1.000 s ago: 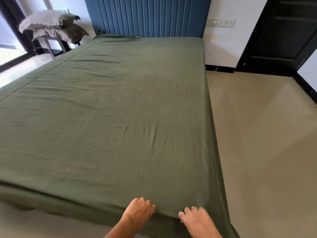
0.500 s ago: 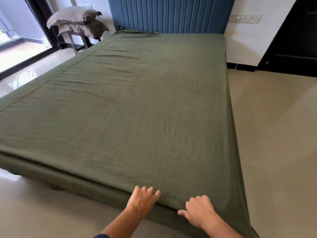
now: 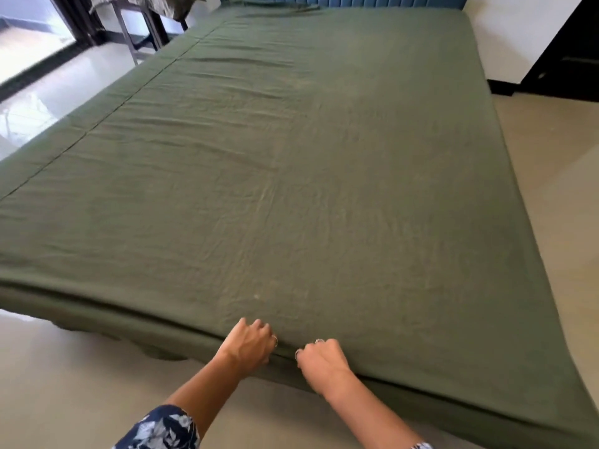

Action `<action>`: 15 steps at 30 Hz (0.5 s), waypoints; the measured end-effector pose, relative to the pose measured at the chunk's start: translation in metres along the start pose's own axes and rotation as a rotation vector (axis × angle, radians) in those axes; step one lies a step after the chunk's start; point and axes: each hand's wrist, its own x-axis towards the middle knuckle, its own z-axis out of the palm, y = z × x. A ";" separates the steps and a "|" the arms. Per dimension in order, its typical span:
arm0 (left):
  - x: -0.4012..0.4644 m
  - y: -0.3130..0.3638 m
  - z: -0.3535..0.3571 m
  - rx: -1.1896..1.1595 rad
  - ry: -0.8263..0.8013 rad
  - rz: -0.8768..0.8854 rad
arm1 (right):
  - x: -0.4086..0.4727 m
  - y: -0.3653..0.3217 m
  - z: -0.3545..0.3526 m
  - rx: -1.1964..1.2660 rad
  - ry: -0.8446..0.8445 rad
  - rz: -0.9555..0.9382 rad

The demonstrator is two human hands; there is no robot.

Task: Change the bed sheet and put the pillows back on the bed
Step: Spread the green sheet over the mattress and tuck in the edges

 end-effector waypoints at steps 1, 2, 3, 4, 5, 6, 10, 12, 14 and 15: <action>0.001 -0.003 0.003 -0.017 0.008 0.033 | 0.000 0.000 -0.001 0.014 -0.018 -0.004; 0.002 -0.004 0.004 -0.031 0.011 0.069 | -0.001 0.002 -0.002 0.024 -0.021 -0.008; 0.004 -0.004 0.006 -0.044 0.009 0.105 | -0.002 0.004 -0.002 0.031 -0.012 -0.016; 0.005 -0.006 0.006 -0.058 0.007 0.133 | -0.003 0.005 -0.004 0.030 -0.004 -0.025; 0.006 -0.008 0.007 -0.067 0.003 0.151 | -0.004 0.005 -0.004 0.025 0.005 -0.031; 0.006 -0.009 0.008 -0.081 0.001 0.159 | -0.004 0.003 -0.004 0.009 0.009 -0.034; 0.006 -0.010 0.016 -0.185 -0.009 0.131 | -0.003 -0.008 0.007 -0.090 -0.035 -0.019; 0.004 -0.010 0.018 -0.170 0.011 0.135 | -0.001 -0.007 0.004 -0.073 -0.036 -0.024; 0.002 -0.011 0.014 -0.122 0.025 0.171 | 0.002 -0.001 -0.003 -0.040 -0.033 -0.069; 0.002 -0.009 0.011 -0.105 0.018 0.188 | 0.003 0.003 -0.005 -0.021 -0.033 -0.090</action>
